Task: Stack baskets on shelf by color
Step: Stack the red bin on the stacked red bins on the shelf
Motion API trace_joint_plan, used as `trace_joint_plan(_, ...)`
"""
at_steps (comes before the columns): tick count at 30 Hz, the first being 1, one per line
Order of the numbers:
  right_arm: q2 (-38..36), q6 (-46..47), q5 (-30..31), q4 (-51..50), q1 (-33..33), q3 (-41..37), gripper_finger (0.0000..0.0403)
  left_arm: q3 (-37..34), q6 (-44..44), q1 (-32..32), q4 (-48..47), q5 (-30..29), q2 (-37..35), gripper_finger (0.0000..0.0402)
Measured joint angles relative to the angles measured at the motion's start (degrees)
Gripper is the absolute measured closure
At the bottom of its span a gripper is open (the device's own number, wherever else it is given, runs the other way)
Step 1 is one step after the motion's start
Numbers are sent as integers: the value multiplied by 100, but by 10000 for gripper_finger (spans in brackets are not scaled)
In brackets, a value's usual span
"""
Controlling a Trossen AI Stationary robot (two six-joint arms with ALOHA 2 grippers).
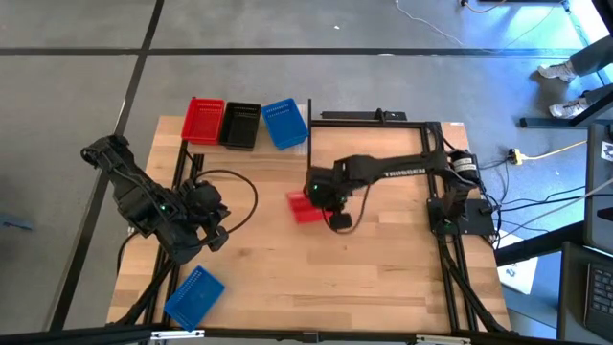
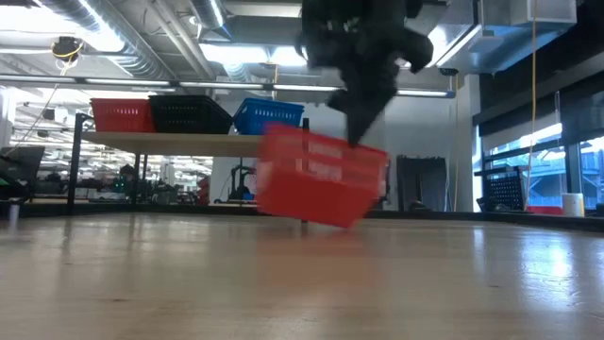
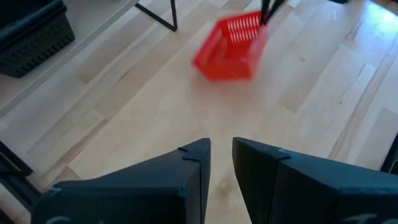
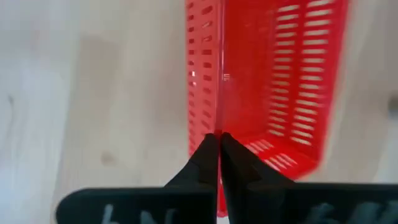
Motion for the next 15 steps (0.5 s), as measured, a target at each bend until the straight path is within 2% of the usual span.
trace_joint_plan(5,0,-1324,12,908,464,2,401,0,-2,-2,2,0,0,343)
trace_joint_plan(10,27,-2527,4,1356,592,2,401,0,-4,1,4,0,0,343)
trace_joint_plan(15,243,-2639,50,1440,579,7,401,0,-9,-1,39,2,0,343)
